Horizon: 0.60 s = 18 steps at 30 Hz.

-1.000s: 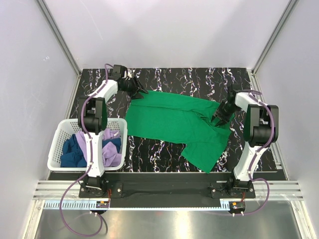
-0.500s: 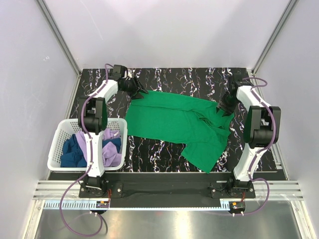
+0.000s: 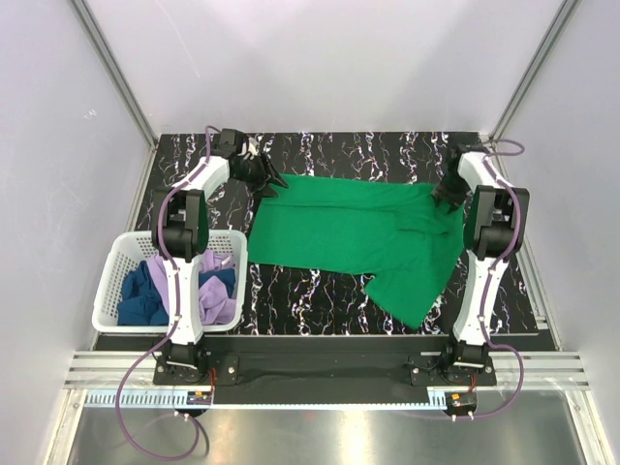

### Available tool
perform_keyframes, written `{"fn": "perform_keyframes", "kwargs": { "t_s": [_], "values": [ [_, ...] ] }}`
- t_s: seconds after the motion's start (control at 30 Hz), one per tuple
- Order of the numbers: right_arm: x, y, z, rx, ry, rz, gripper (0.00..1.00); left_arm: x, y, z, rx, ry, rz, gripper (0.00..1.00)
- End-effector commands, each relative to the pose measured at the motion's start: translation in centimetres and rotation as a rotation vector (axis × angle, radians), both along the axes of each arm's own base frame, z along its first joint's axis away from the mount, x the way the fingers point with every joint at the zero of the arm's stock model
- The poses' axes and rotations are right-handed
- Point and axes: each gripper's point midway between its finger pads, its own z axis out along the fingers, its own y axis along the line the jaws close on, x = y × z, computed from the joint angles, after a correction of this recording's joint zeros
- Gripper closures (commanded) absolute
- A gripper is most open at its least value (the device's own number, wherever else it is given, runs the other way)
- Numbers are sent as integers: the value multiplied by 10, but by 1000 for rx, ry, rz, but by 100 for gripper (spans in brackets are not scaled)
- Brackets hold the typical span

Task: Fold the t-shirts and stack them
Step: Fold the tshirt

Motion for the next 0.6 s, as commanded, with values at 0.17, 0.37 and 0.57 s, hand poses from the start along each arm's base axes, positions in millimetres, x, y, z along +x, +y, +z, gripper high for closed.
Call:
{"fn": "perform_keyframes", "kwargs": {
  "t_s": [0.17,0.37,0.57],
  "values": [
    [42,-26,29,-56,-84,142,40,-2,5,20,24,-51,-22,46],
    [15,-29,61,-98,-60,110,31,8,1,27,11,-68,-17,46],
    [-9,-47,56,-135,-55,42,34,10,-7,21,16,-63,-23,46]
  ]
}}
